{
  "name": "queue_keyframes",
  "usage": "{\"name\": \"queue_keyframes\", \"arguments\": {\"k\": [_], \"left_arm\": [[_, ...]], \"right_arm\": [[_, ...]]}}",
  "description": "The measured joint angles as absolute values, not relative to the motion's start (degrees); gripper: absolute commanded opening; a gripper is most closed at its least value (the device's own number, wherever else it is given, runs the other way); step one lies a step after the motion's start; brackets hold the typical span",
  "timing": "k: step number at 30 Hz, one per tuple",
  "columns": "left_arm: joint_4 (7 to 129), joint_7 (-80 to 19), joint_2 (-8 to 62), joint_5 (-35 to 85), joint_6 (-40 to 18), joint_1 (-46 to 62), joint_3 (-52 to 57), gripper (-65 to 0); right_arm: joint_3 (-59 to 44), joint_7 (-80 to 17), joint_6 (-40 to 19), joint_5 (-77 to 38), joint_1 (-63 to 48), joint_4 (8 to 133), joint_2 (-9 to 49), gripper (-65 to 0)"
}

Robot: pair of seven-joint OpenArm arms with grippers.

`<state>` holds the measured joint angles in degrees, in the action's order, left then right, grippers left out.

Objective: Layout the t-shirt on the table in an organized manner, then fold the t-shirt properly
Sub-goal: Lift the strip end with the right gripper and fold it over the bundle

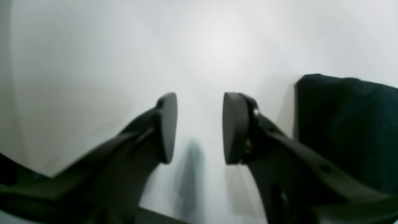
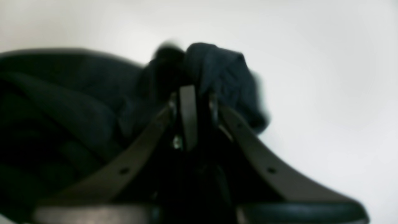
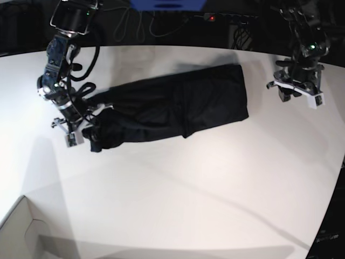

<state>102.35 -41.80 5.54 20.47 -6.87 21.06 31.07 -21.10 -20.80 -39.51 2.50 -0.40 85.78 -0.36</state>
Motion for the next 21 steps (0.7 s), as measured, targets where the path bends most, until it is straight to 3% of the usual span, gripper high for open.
{"name": "queue_keyframes", "arguments": {"k": [11,21], "left_arm": [[107.28,-41.41,5.04,20.58,-6.72,24.75,35.29,-41.2],[107.59,-41.41,2.31,20.64,-6.72,30.55,35.53,-41.2]], "right_arm": [[-6.24,-20.75,-39.81,2.15,-7.44,104.16,-1.43,-65.0],[6.35,-20.38,-39.81,2.24,-8.14,105.60,-1.04,-65.0]]}}
